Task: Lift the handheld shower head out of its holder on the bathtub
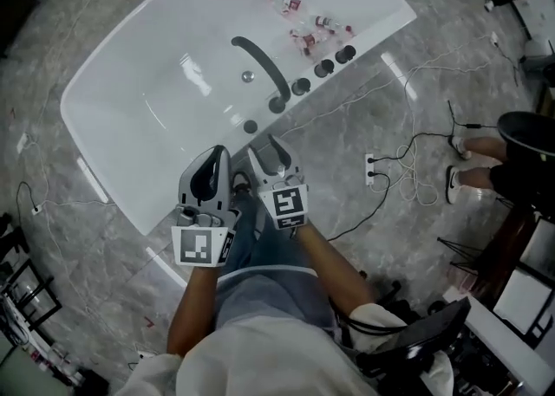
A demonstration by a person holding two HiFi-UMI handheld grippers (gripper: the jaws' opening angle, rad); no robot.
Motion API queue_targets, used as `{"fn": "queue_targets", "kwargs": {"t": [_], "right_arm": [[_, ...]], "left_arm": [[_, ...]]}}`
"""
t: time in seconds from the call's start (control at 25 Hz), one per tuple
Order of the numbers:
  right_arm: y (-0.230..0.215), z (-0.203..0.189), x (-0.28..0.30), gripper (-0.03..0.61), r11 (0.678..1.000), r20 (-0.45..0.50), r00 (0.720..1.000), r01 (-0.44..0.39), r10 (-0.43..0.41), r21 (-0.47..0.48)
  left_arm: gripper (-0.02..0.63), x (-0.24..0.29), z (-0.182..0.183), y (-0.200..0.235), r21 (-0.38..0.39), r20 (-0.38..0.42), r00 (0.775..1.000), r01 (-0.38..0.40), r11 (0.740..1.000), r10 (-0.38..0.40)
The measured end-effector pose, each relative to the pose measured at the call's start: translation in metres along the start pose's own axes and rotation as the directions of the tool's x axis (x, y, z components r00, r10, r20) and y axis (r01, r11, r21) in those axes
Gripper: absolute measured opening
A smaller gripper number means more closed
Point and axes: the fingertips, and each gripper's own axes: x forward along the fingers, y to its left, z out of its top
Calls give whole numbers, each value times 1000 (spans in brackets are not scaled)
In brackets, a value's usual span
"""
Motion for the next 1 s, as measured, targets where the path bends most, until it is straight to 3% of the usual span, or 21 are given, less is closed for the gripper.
{"fn": "queue_targets", "kwargs": {"t": [0.16,0.28,0.4,0.6,0.72,0.84,1.0], "right_arm": [[-40,-110,92,204,999,-129,991,35,-37,-17],[-70,-177,148,215,999,-209,977,47,-49,-13],[-88,-217,191,218,998,-252,965,65,-67,-17],[-95,-259,244,216,992,-318,945,46,-81,-116],[-92,-271,258,141,982,-326,941,29,-91,-189],[-84,-273,258,140,971,-328,939,21,-100,-236],[-79,-254,249,138,972,-292,950,37,-106,-232]], "left_arm": [[18,41,-68,22,-14,-4,1000,-3,1000,3],[18,60,-118,28,54,-44,999,29,998,-26],[18,63,-157,41,113,-102,994,61,992,-49],[18,77,-195,77,95,-130,991,50,994,-38],[18,82,-208,93,81,-137,990,41,996,-30],[18,84,-206,103,76,-119,993,34,996,-25],[18,92,-192,114,74,-67,998,22,997,-17]]}}
